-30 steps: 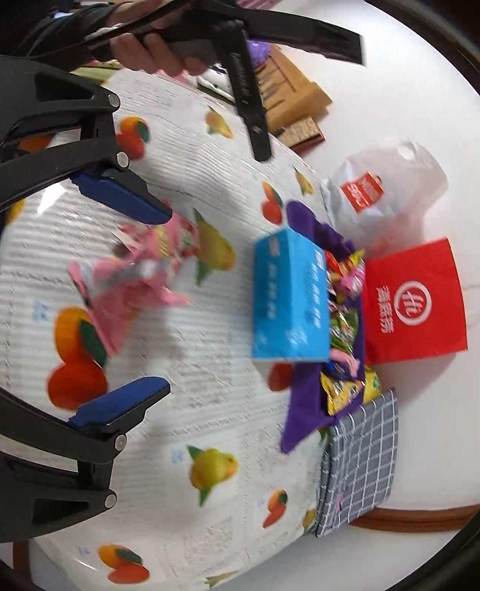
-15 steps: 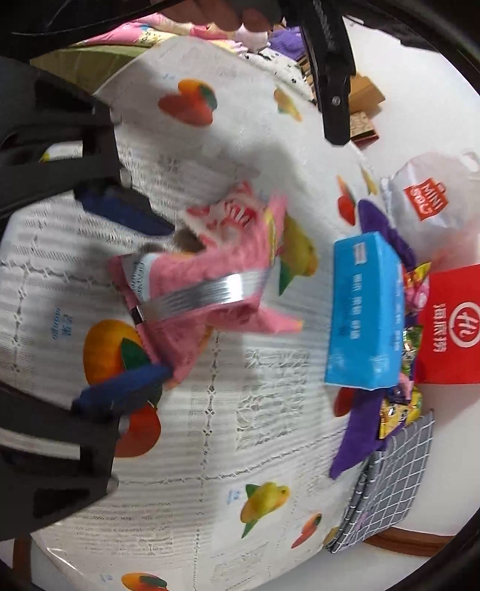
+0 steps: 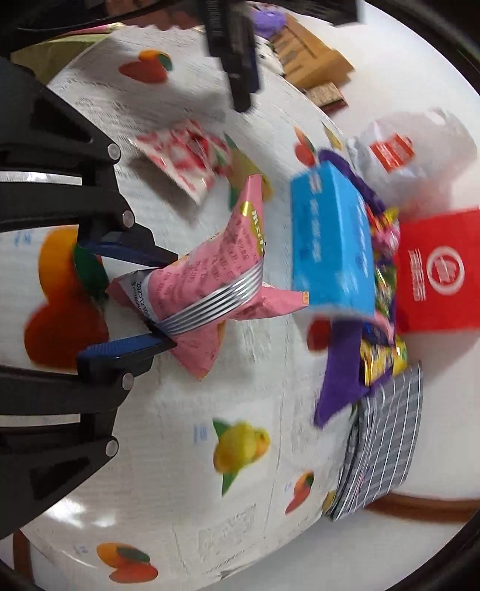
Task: Organize snacks
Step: 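Lower the left tool onto the pink strawberry candy packet and close on it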
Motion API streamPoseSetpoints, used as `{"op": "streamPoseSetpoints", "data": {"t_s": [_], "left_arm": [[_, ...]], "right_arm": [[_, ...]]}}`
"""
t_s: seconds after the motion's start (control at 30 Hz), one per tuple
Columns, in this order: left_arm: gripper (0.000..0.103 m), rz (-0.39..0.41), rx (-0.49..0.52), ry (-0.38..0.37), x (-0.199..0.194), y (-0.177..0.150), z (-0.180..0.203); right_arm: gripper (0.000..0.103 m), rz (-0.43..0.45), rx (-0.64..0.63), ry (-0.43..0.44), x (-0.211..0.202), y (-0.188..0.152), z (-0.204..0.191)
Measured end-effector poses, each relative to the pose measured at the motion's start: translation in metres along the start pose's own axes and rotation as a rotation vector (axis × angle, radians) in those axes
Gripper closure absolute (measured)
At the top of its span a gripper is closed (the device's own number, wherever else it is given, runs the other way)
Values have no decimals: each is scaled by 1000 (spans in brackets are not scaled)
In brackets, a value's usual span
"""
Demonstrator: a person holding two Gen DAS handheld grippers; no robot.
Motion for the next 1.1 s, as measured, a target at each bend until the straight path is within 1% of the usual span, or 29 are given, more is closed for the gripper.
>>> {"op": "streamPoseSetpoints", "data": {"t_s": [0.17, 0.27, 0.4, 0.57, 0.63, 0.7, 0.77, 0.97, 1.1], "left_arm": [[33, -30, 16, -47, 12, -7, 11], [32, -16, 31, -31, 13, -9, 15], [29, -14, 10, -67, 12, -10, 14], [25, -16, 17, -93, 11, -11, 17], [21, -17, 16, -95, 12, -11, 20], [21, -20, 23, -97, 12, -11, 24], [20, -24, 30, -120, 12, -11, 29], [20, -37, 39, -153, 12, -9, 42], [20, -31, 57, -168, 11, -7, 53]], "right_arm": [[66, 21, 72, -50, -2, 10, 33], [66, 26, 117, -56, -2, 14, 48], [66, 27, 132, -80, 0, 13, 58], [66, 15, 143, -83, 7, 11, 63], [66, 18, 149, -84, 7, 12, 64], [66, 16, 151, -84, 7, 12, 64], [66, 17, 148, -84, 7, 12, 63], [66, 21, 131, -85, 8, 11, 63], [66, 25, 145, -81, 5, 13, 68]]}}
Point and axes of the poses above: each gripper's, at about its wrist camera, not at the fingertips, and x roughly the way its jaws point, z to its right, y to its top, the point moved 3 cm from there along x, roughly the way its jaws point, and after that the axes turned 5 degrees about x, right-handed, at the moved point
